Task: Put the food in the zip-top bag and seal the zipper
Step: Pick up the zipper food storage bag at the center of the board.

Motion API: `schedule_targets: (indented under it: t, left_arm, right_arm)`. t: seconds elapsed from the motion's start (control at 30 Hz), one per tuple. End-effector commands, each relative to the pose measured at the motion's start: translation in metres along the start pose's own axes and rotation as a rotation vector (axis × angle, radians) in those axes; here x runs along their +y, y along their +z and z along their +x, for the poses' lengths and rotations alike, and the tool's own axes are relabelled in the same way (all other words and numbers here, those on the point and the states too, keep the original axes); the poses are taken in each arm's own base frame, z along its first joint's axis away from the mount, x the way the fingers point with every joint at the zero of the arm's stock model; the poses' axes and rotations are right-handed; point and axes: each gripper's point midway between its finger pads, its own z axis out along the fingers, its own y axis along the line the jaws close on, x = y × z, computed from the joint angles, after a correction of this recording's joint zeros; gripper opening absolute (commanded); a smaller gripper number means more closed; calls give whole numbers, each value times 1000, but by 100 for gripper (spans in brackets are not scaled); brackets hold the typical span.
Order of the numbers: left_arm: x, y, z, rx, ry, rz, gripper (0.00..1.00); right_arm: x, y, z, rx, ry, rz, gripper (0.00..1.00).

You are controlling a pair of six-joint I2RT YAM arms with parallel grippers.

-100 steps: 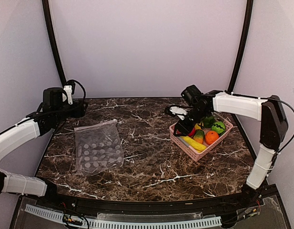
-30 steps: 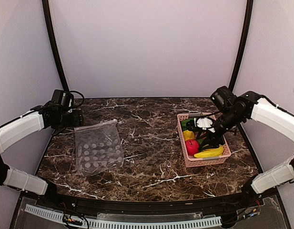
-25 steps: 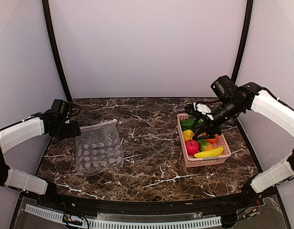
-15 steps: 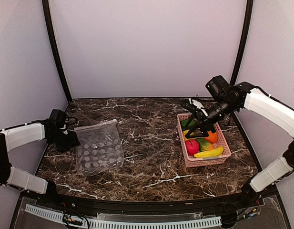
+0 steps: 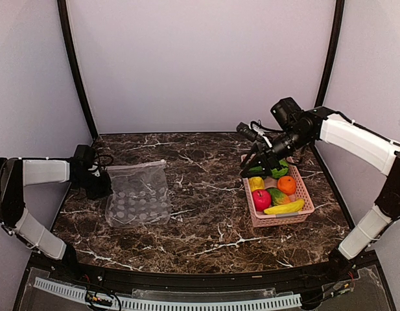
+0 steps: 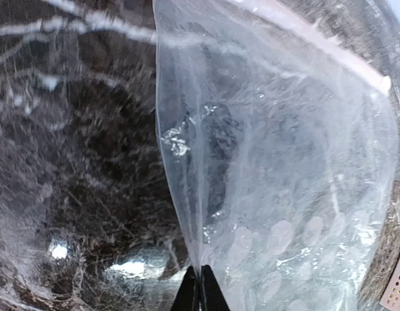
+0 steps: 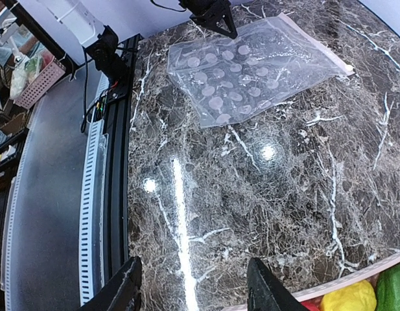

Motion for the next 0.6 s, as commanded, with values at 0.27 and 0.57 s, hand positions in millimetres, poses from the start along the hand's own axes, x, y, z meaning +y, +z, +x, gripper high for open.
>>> schedule_targets:
  t: [0.27, 0.57]
  left_arm:
    - [-157, -153, -5, -547, 830, 567, 1]
    - [-200, -197, 44, -519, 1205, 752, 1]
  right_arm:
    - [-24, -34, -44, -63, -55, 202, 48]
    - [-44, -28, -70, -149, -92, 131, 39]
